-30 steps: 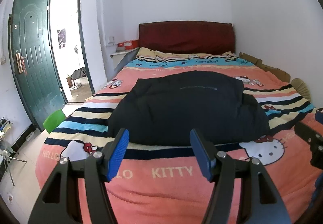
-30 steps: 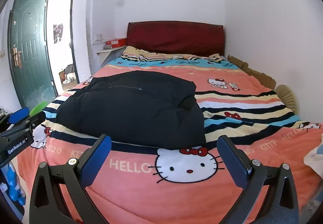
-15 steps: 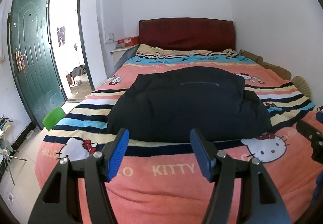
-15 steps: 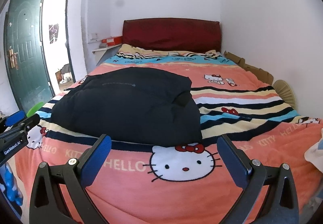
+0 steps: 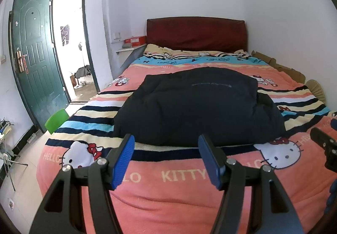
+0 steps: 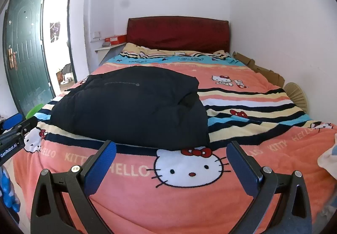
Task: Fold large clothes
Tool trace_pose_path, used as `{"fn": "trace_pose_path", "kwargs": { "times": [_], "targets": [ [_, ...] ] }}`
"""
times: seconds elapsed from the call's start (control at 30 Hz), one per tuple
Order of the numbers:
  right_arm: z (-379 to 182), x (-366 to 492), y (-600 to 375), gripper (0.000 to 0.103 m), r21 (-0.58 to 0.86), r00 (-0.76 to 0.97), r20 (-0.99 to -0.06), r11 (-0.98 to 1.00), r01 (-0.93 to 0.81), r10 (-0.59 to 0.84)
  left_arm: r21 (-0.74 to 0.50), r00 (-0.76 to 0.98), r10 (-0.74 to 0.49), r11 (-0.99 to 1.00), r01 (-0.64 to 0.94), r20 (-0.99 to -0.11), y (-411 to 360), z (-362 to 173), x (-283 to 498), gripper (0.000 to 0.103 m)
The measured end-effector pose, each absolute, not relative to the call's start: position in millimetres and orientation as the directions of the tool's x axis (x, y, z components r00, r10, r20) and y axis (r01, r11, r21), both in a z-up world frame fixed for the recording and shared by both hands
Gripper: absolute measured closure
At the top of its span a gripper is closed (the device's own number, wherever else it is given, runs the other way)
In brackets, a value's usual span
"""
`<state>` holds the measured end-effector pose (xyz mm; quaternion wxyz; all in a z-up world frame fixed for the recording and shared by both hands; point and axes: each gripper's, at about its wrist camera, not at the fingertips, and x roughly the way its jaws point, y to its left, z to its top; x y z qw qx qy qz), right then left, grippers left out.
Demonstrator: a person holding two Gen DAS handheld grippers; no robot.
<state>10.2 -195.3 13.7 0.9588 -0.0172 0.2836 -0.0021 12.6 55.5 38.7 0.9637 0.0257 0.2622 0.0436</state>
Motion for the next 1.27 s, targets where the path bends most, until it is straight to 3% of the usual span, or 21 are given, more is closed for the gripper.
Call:
{"fn": "trace_pose_path", "kwargs": {
  "times": [1.27],
  "targets": [
    [6.8,11.8,-197.3,0.000,-0.027,0.833,-0.553,1.000,-0.005,-0.011,0.084,0.852,0.099,0.994,-0.065,-0.514,55.2,32.0,14.7,0.042]
  ]
}}
